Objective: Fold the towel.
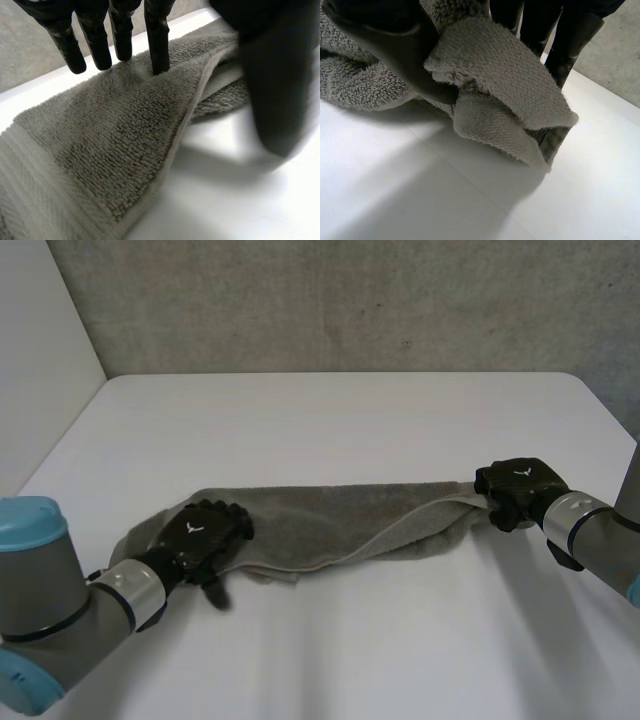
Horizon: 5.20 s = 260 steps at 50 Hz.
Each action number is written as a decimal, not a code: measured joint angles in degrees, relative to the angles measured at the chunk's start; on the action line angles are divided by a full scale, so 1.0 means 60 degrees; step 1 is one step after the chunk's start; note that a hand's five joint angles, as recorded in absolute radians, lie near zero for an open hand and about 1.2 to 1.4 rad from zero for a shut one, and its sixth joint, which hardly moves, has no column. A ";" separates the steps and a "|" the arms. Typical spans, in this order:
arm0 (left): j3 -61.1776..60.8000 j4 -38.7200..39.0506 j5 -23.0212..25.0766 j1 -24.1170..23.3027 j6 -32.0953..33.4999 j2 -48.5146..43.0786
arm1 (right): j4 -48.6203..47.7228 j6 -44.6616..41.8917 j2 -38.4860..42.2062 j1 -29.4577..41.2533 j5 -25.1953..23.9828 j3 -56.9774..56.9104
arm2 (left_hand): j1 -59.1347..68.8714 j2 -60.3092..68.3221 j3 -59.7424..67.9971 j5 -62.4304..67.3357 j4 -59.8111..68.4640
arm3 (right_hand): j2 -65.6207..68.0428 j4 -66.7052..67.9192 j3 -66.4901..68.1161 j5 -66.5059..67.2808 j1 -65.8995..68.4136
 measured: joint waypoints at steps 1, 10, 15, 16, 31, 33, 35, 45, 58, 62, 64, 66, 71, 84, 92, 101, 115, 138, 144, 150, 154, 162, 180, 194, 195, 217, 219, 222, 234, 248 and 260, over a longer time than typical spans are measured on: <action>0.0053 0.0035 -0.0075 -0.0055 0.0000 -0.0037 | 0.0000 -0.0002 0.0000 0.0000 -0.0002 0.0003 | 0.0079 0.0117 0.0111 0.0136 0.0085 | 0.0001 0.0000 0.0000 0.0000 0.0000; 0.0520 0.0444 -0.0515 -0.0494 -0.0009 -0.0409 | 0.0000 -0.0072 -0.0002 0.0000 -0.0007 0.0030 | 0.1806 0.1737 0.1733 0.1742 0.1685 | 0.0001 0.0000 0.0000 0.0000 0.0000; 0.0628 0.0496 -0.0732 -0.0509 -0.0011 -0.0542 | 0.0000 -0.0095 -0.0002 0.0000 0.0000 0.0038 | 0.3294 0.3314 0.3272 0.3205 0.3260 | 0.0001 0.0000 0.0000 0.0000 0.0000; 0.0639 0.0497 -0.0798 -0.0505 -0.0011 -0.0546 | -0.0001 -0.0095 -0.0002 0.0000 -0.0001 0.0039 | 0.3420 0.3477 0.3439 0.3353 0.3418 | 0.0001 0.0000 0.0000 0.0000 0.0000; 0.0703 0.0769 -0.1109 -0.0466 -0.0007 -0.0522 | -0.0005 -0.0094 -0.0018 0.0066 0.0001 0.0071 | 0.4770 0.4870 0.4867 0.4762 0.4869 | 0.0001 0.0000 0.0000 0.0000 0.0000; 0.0700 0.0823 -0.1183 -0.0461 -0.0005 -0.0514 | -0.0004 -0.0094 -0.0030 0.0086 0.0003 0.0079 | 0.4770 0.4847 0.4846 0.4749 0.4841 | 0.0001 0.0000 0.0000 0.0000 -0.0001; 0.0689 0.0865 -0.1280 -0.0456 -0.0002 -0.0494 | -0.0002 -0.0091 -0.0049 0.0104 0.0006 0.0087 | 0.4748 0.4754 0.4751 0.4698 0.4743 | 0.0000 0.0000 0.0000 0.0000 0.0000; 0.0583 0.0943 -0.1731 -0.0278 0.0017 -0.0266 | 0.0229 -0.0003 -0.0427 0.0133 -0.0063 0.0003 | 0.4989 0.4966 0.4945 0.4876 0.4949 | 0.0001 0.0000 0.0000 0.0000 0.0000; 0.0924 0.0386 -0.1689 0.0138 0.0249 0.0888 | 0.2693 0.0497 -0.1418 0.0124 -0.1202 -0.1007 | 0.9537 1.0242 1.0174 0.9524 1.0361 | -0.0011 -0.0022 -0.0035 -0.0048 -0.0129; 0.1441 -0.0191 -0.1607 0.0139 0.0205 0.2365 | 0.4060 0.0617 -0.2168 0.0080 -0.1858 -0.1840 | 0.9537 1.0256 1.0181 0.9524 1.0362 | -0.3275 -0.3390 -0.2992 -0.3415 -0.3596; 0.1643 -0.0395 -0.1559 0.0144 0.0109 0.2957 | 0.4578 0.0624 -0.2477 0.0059 -0.2146 -0.2162 | 0.9537 1.0256 1.0182 0.9524 1.0362 | -0.3483 -0.3675 -0.3292 -0.3729 -0.3944; 0.1829 -0.0565 -0.1485 0.0153 -0.0082 0.3544 | 0.5058 0.0610 -0.2761 0.0044 -0.2463 -0.2463 | 0.9537 1.0257 1.0184 0.9524 1.0362 | -0.3485 -0.3725 -0.3314 -0.3829 -0.4035; 0.1825 -0.0693 -0.1256 0.0157 -0.0681 0.3928 | 0.5400 0.0490 -0.2725 0.0085 -0.2796 -0.2369 | 0.9537 1.0280 1.0203 0.9580 1.0365 | -0.3654 -0.3862 -0.3460 -0.4007 -0.4209; 0.0867 -0.0663 -0.1085 0.0158 -0.0930 0.1223 | 0.3250 0.0169 -0.0854 0.0419 -0.1833 -0.0323 | 0.9538 1.0282 1.0213 0.9589 1.0405 | -0.4730 -0.4939 -0.4505 -0.5080 -0.5175; 0.0706 -0.0660 -0.1093 0.0233 -0.0902 0.0755 | 0.2557 0.0359 -0.0720 0.0719 -0.1586 0.0560 | 0.9538 1.0282 1.0213 0.9591 1.0405 | -0.7127 -0.7335 -0.6870 -0.7579 -0.7565; 0.0721 -0.0662 -0.1095 0.0413 -0.0912 0.0870 | 0.1809 0.0887 -0.1603 0.1420 -0.1591 0.1926 | 0.9538 1.0282 1.0213 0.9591 1.0406 | -0.7707 -0.7934 -0.7436 -0.8164 -0.8042; 0.0705 -0.0662 -0.1082 0.0540 -0.0931 0.0843 | 0.0112 0.0571 -0.2207 0.2154 -0.0748 0.4112 | 0.9538 1.0282 1.0214 0.9590 1.0407 | -0.7717 -0.7937 -0.7465 -0.8137 -0.8082; 0.0580 -0.0662 -0.1080 0.0540 -0.0933 0.0889 | -0.1103 -0.0025 -0.2156 0.2129 -0.0591 0.4433 | 0.9538 1.0282 1.0214 0.9590 1.0408 | -0.0244 -0.0298 -0.0056 -0.0120 -0.0594; 0.0568 -0.0661 -0.1080 0.0539 -0.0935 0.0905 | -0.1106 0.0022 -0.2198 0.2142 -0.0571 0.4401 | 0.9539 1.0282 1.0214 0.9591 1.0408 | -0.0108 -0.0014 0.0370 0.0153 -0.0170; 0.0531 -0.0663 -0.1080 0.0534 -0.0945 0.0917 | -0.1026 0.0029 -0.2232 0.2109 -0.0532 0.4400 | 0.9539 1.0282 1.0214 0.9590 1.0408 | -0.1492 -0.1650 -0.1170 -0.1604 -0.1842; 0.0483 -0.0663 -0.1080 0.0536 -0.0947 0.0925 | -0.0986 0.0055 -0.2386 0.2067 -0.0535 0.4431 | 0.9539 1.0282 1.0214 0.9590 1.0408 | -0.1630 -0.1755 -0.1338 -0.1757 -0.1991; 0.0444 -0.0662 -0.1080 0.0540 -0.0958 0.0940 | -0.0933 0.0083 -0.2687 0.2046 -0.0562 0.4519 | 0.9539 1.0282 1.0215 0.9590 1.0408 | -0.3128 -0.3328 -0.2922 -0.3362 -0.3577; 0.0437 -0.0750 -0.1089 0.0518 -0.0962 0.1045 | -0.0831 0.0090 -0.2323 0.2067 -0.0613 0.4348 | 0.9539 1.0282 1.0219 0.9590 1.0408 | -0.0137 0.0044 0.0423 0.0204 -0.0046; 0.1009 -0.1871 -0.0732 0.0524 -0.1247 0.4473 | 0.3215 0.0338 -0.5726 0.0970 -0.1722 0.0615 | 0.9569 1.0306 1.0225 0.9590 1.0409 | -0.0136 0.0045 0.0425 0.0216 0.0017; 0.1071 -0.1924 -0.0679 0.0534 -0.1304 0.4652 | 0.3374 0.0362 -0.5796 0.0887 -0.1819 0.0393 | 0.9569 1.0306 1.0234 0.9591 1.0410 | -0.0136 0.0045 0.0424 0.0215 0.0017; 0.5327 -0.2240 -0.0318 0.0365 -0.2092 0.0123 | 0.5590 -0.1173 0.0465 0.1563 -0.0348 -0.6860 | 0.9573 1.0307 1.0238 0.9591 1.0450 | 0.0220 0.0050 0.0427 0.0225 0.0034; 0.6810 -0.2366 -0.0542 0.0133 -0.1964 -0.0454 | 0.5450 -0.1077 0.1074 0.1758 0.0001 -0.8364 | 0.9583 1.0307 1.0241 0.9590 1.0450 | 0.0220 0.0050 0.0438 0.0234 0.0034; 0.8604 -0.2521 -0.0826 -0.0127 -0.1857 -0.1004 | 0.5252 -0.0827 0.1702 0.1942 0.0344 -1.0152 | 0.9583 1.0307 1.0244 0.9591 1.0450 | 0.0220 0.0050 0.0513 0.0245 0.0035; 1.2607 -0.2679 -0.1294 -0.0534 -0.3063 -0.0387 | 0.3819 0.2099 0.0155 0.1592 -0.1141 -1.0988 | 0.9632 1.0334 1.0266 0.9591 1.0450 | 0.0221 0.0051 0.0520 0.0259 0.0047; 0.5456 -0.1977 -0.0367 0.0168 -0.2723 0.0583 | 0.3836 -0.1412 -0.1213 0.1385 -0.1806 -0.4335 | 0.9632 1.0335 1.0269 0.9590 1.0451 | 0.0222 0.0051 0.0528 0.0259 0.0060; 0.1340 -0.0916 0.0706 0.0657 -0.1119 0.0592 | 0.2474 -0.2368 -0.1301 0.0728 -0.1823 -0.0249 | 0.9632 1.0335 1.0269 0.9590 1.0452 | 0.0222 0.0051 0.0529 0.0259 0.0060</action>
